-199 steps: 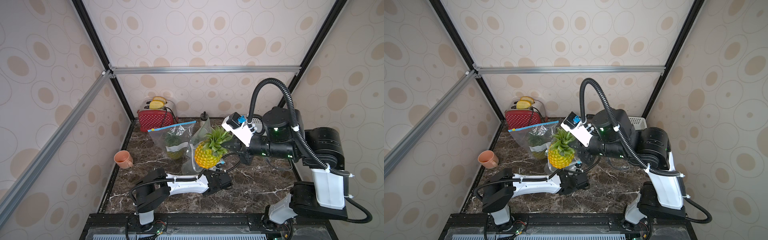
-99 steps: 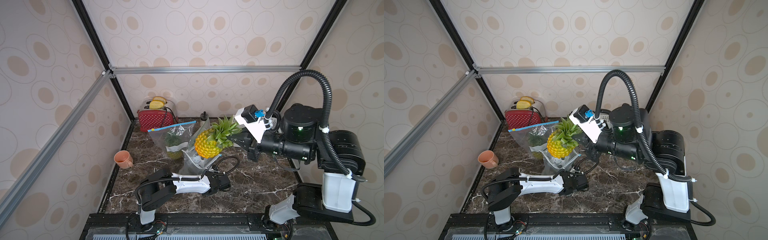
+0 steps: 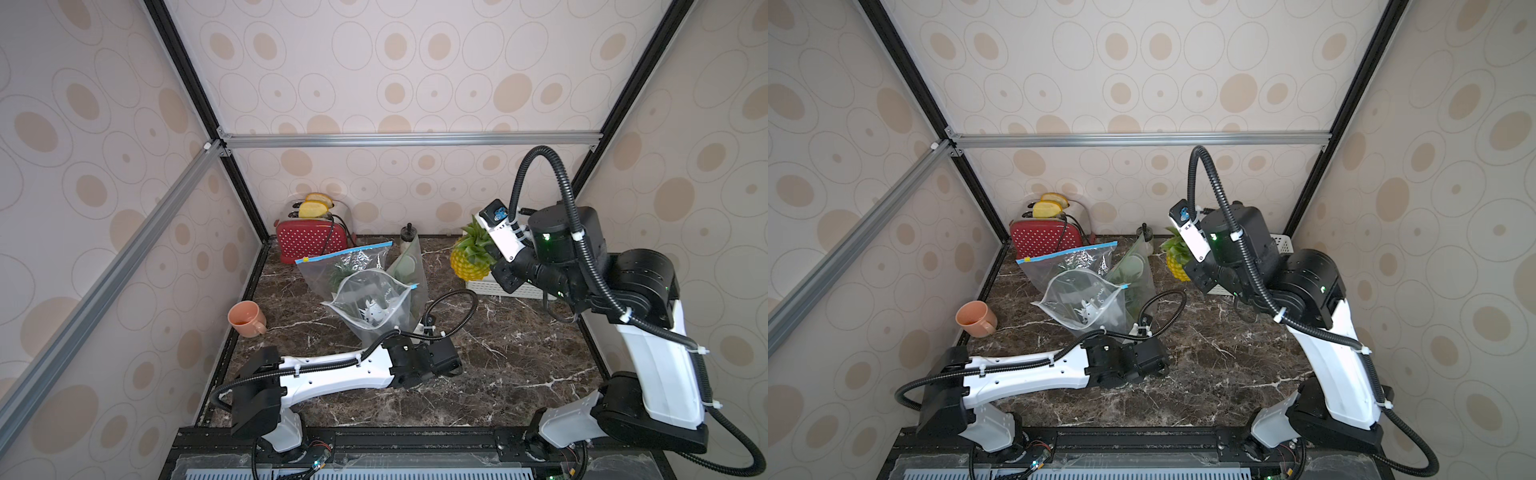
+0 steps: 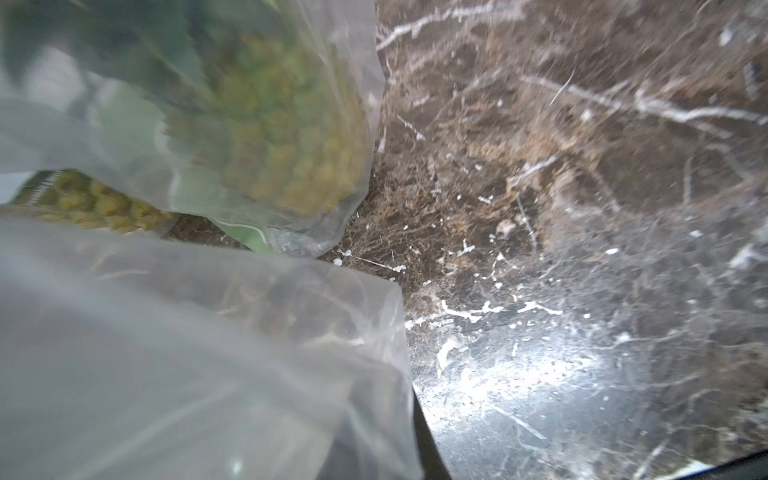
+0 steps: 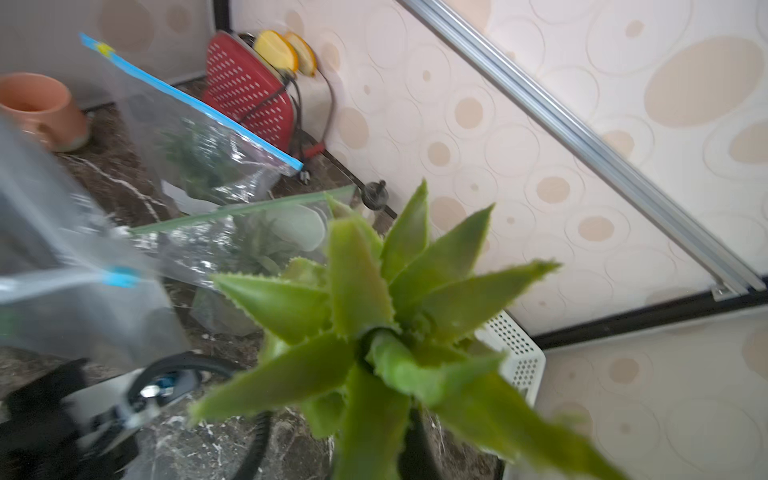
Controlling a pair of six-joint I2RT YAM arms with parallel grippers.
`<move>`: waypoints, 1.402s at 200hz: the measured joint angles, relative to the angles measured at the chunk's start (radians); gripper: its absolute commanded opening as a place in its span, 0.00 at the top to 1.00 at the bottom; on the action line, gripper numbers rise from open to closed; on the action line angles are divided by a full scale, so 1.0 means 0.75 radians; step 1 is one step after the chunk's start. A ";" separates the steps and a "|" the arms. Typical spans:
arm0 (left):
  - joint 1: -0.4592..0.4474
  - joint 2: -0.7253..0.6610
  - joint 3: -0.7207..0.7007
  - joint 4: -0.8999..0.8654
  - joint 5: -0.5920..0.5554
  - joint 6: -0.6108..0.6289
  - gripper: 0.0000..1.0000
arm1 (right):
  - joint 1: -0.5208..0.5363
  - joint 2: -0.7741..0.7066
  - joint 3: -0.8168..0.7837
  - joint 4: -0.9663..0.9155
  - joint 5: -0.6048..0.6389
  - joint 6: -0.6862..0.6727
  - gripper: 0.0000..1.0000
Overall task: Open the zip-top bag and take out the pineapple
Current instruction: Place the zipper food storage bag at the center of the board, then place the pineapple in the basket.
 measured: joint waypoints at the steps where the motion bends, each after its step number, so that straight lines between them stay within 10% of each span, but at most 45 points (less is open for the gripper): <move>1: -0.001 -0.003 0.003 -0.003 -0.002 -0.003 0.87 | -0.007 -0.001 -0.005 0.001 -0.001 -0.001 1.00; 62: 0.037 -0.162 0.131 -0.437 -0.163 -0.253 0.86 | -0.676 0.023 -0.400 0.240 -0.282 0.021 1.00; 107: 0.354 -0.405 0.031 -0.532 -0.195 -0.314 0.86 | -0.943 0.303 -0.431 0.486 -0.489 0.093 1.00; 155: 0.778 -0.576 -0.062 -0.521 -0.112 -0.201 0.85 | -1.056 0.668 -0.291 0.643 -0.573 0.174 1.00; 280: 1.179 -0.377 -0.218 -0.217 0.117 0.047 0.85 | -1.088 1.212 0.204 0.706 -0.707 0.272 1.00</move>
